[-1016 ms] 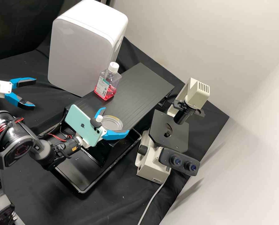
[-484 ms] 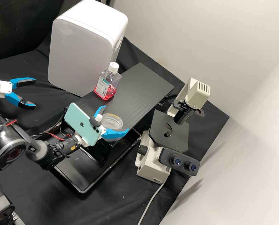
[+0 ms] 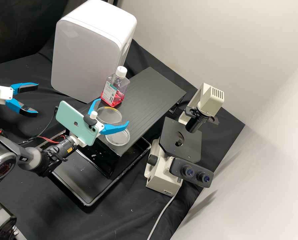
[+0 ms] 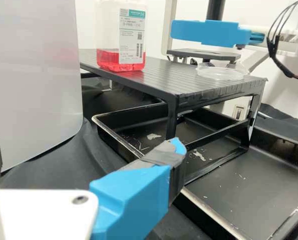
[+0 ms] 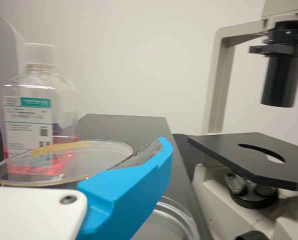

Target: Remove the lid from the petri dish

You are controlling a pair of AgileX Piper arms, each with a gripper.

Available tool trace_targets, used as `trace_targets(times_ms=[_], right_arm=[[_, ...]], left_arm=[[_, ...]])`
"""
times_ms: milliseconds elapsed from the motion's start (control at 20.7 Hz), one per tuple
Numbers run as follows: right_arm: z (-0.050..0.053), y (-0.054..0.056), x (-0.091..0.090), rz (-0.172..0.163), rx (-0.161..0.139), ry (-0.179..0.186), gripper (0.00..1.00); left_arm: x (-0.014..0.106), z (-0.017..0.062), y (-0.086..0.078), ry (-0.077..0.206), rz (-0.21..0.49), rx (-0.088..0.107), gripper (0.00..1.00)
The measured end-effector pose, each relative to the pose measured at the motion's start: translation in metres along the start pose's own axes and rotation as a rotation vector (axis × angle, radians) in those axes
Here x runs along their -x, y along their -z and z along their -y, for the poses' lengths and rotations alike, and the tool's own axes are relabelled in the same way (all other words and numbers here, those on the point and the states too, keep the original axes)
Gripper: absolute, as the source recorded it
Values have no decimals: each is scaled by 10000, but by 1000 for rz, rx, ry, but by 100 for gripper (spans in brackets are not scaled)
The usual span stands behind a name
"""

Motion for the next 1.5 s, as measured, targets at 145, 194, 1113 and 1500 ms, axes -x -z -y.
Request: trace_targets(times_ms=[145,194,1113,1500], right_arm=[[56,17,-1,8,-7,8,0],[79,6,-1,15,-1,14,0],[270,-45,59,54,3,77,0],[284,-30,62,47,21,84,0]], left_arm=[[0,0,0,0,0,0,100],[0,0,0,0,0,0,100],[0,0,0,0,0,0,100],[0,0,0,0,0,0,100]])
